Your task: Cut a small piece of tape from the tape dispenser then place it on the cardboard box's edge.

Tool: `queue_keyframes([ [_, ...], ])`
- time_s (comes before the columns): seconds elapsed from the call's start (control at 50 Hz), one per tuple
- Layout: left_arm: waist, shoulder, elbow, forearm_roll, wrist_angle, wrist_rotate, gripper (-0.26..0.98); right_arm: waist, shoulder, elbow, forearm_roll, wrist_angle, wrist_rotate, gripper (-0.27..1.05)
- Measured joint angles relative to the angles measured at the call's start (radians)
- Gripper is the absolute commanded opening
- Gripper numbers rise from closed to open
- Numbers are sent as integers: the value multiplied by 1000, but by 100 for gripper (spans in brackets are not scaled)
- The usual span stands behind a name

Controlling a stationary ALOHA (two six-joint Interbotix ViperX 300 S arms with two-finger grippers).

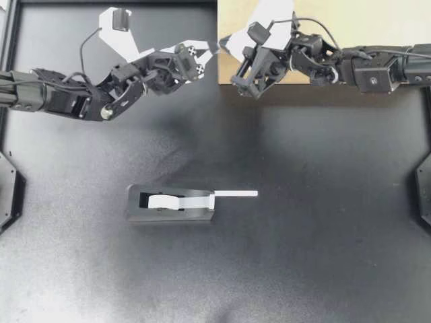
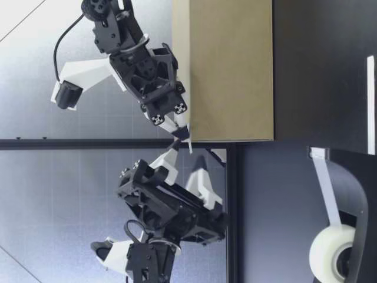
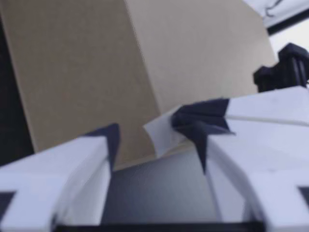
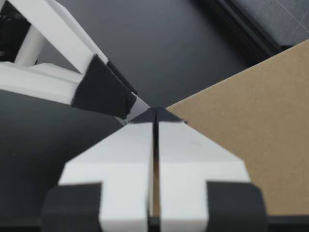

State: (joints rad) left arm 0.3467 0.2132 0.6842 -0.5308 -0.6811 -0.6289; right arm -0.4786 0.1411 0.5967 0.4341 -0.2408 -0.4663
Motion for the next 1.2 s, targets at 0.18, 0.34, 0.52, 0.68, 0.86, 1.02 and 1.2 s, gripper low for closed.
queue_keyframes([
  [0.18,0,0,11,-2,2,0,44,-2,-2,-3,0,3,0,-13],
  [0.34,-6,-29,52,-2,2,9,43,-6,-38,2,2,23,0,-12],
  [0.52,-66,-127,110,26,2,44,40,15,-170,35,2,60,5,-12],
  [0.68,-147,-221,138,103,2,199,31,140,-301,110,2,66,6,-12],
  [0.86,-221,-302,153,155,0,443,22,279,-431,187,5,60,31,-12],
  [1.02,-275,-334,163,173,2,601,19,368,-511,235,6,29,60,-12],
  [1.2,-348,-345,163,253,2,713,19,417,-526,278,8,-25,104,-12],
])
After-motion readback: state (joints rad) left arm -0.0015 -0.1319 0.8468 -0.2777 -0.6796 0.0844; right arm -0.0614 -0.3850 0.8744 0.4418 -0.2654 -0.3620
